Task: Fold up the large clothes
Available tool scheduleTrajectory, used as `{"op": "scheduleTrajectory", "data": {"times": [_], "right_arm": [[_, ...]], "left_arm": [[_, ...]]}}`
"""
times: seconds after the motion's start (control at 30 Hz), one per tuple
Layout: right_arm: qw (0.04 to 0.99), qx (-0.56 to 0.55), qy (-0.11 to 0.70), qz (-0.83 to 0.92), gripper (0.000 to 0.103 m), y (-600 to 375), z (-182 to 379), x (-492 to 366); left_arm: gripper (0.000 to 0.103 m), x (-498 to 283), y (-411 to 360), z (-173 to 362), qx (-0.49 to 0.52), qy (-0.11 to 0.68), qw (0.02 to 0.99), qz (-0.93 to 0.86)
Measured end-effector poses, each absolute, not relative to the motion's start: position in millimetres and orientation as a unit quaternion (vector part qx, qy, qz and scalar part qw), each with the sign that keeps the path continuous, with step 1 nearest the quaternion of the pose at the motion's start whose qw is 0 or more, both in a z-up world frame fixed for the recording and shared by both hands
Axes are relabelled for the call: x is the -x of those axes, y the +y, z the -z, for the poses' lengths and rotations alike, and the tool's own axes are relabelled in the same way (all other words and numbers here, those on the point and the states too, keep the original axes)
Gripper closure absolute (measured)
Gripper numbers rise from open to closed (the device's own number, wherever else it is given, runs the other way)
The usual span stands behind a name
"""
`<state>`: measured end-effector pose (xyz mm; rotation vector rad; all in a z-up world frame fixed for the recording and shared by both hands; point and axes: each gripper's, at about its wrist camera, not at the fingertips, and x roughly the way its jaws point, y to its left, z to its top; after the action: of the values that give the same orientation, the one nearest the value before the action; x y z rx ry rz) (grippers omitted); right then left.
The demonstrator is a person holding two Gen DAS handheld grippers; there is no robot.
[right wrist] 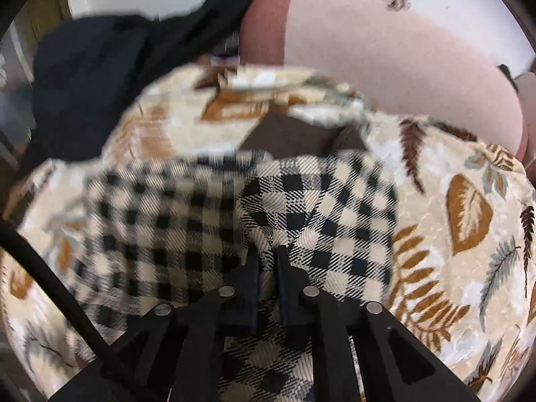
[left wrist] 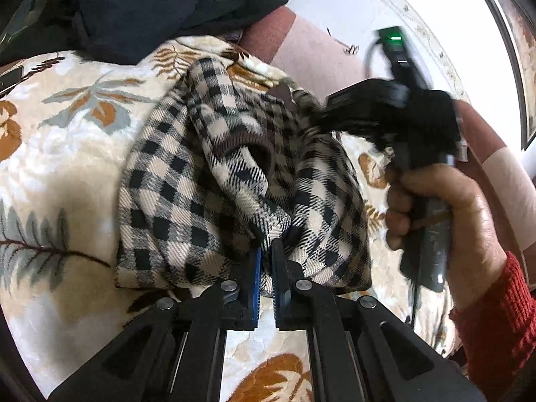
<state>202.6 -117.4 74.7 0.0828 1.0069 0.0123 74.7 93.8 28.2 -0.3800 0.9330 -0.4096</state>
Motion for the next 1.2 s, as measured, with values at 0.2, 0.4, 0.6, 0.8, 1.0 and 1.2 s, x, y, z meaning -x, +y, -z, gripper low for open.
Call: {"op": "scheduleTrajectory", "data": {"times": [0.2, 0.4, 0.6, 0.8, 1.0, 1.2], "right_arm": [[0.888, -0.075, 0.451, -0.048, 0.098, -94, -121, -212], [0.881, -0.062, 0.459, -0.098, 0.098, -31, -115, -226], [0.862, -0.06, 0.485, -0.136, 0.098, 22, -83, -239], [0.844, -0.068, 0.515, -0.137, 0.098, 34, -37, -249], [0.833, -0.078, 0.529, -0.144, 0.093, 26, -36, -249], [0.874, -0.059, 0.441, -0.195, 0.046, 2, -112, -184]], "left_arm": [[0.098, -74, 129, -36, 0.233, 0.43, 0.855, 0.171], [0.099, -70, 161, -38, 0.253, 0.426, 0.858, 0.131], [0.099, -66, 192, -36, 0.253, 0.427, 0.864, 0.081], [0.099, -71, 217, -33, 0.267, 0.425, 0.864, 0.041], [0.099, -76, 220, -36, 0.257, 0.421, 0.869, 0.024], [0.099, -79, 223, -33, 0.259, 0.426, 0.867, 0.013]]}}
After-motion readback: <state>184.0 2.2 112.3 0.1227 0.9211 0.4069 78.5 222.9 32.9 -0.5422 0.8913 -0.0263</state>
